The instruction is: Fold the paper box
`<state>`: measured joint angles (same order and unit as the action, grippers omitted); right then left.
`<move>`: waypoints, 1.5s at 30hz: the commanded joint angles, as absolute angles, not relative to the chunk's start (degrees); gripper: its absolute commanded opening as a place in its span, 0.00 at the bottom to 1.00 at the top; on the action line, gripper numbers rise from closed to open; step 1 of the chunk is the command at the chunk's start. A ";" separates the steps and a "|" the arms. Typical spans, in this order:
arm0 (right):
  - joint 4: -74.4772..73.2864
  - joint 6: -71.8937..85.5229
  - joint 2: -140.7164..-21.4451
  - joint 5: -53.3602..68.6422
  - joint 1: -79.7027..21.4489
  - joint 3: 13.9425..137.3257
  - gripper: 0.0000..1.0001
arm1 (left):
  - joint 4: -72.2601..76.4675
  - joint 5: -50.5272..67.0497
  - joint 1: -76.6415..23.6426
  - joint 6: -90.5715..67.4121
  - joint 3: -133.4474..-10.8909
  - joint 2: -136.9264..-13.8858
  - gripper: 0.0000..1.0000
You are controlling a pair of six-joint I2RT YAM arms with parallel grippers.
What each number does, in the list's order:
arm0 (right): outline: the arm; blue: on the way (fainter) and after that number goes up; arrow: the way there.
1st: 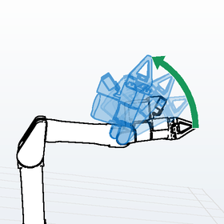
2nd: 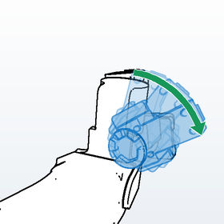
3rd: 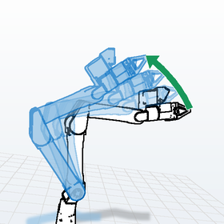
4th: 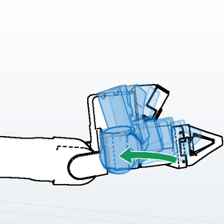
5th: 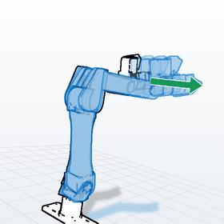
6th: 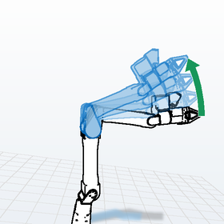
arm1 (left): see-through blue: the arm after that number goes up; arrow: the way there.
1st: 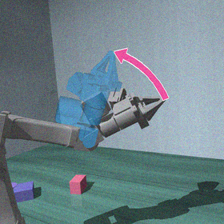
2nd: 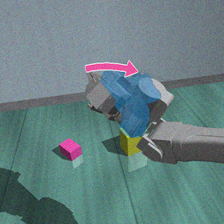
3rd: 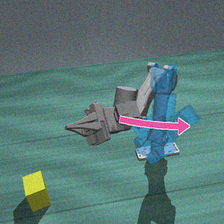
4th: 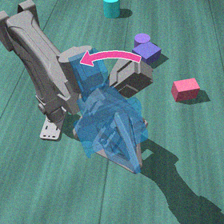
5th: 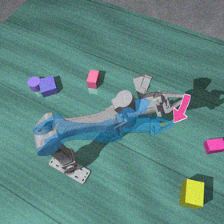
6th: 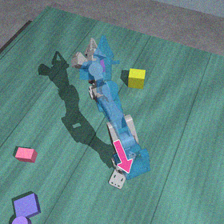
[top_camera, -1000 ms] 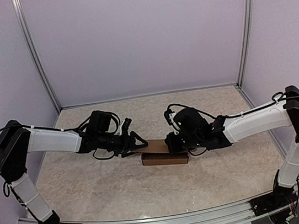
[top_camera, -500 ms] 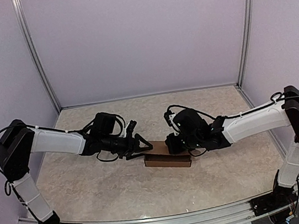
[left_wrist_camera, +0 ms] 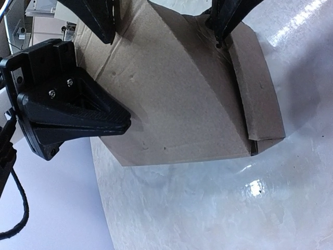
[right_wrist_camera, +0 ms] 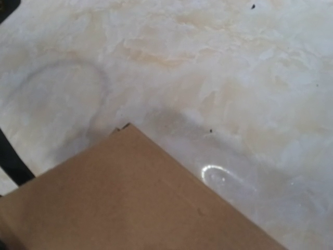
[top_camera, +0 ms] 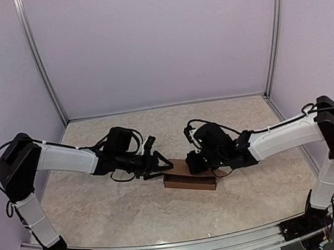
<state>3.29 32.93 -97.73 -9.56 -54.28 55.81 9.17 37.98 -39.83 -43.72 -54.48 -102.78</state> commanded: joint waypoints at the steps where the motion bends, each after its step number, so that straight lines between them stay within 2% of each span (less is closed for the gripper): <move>1: 1.86 34.04 -99.69 -8.31 -53.97 54.18 0.00 | 9.62 38.40 -40.43 -44.08 -54.87 -104.24 0.60; 17: 2.08 34.01 -98.79 -8.48 -53.97 53.53 0.00 | 2.73 35.42 -37.60 -39.99 -53.22 -99.44 0.59; 32: 2.11 34.19 -98.59 -8.50 -53.97 53.15 0.00 | 6.55 37.30 -44.30 -43.50 -56.17 -101.37 0.59; 45: 2.60 34.45 -98.08 -8.38 -54.08 52.78 0.00 | 8.88 36.08 -43.15 -44.10 -51.86 -102.42 0.59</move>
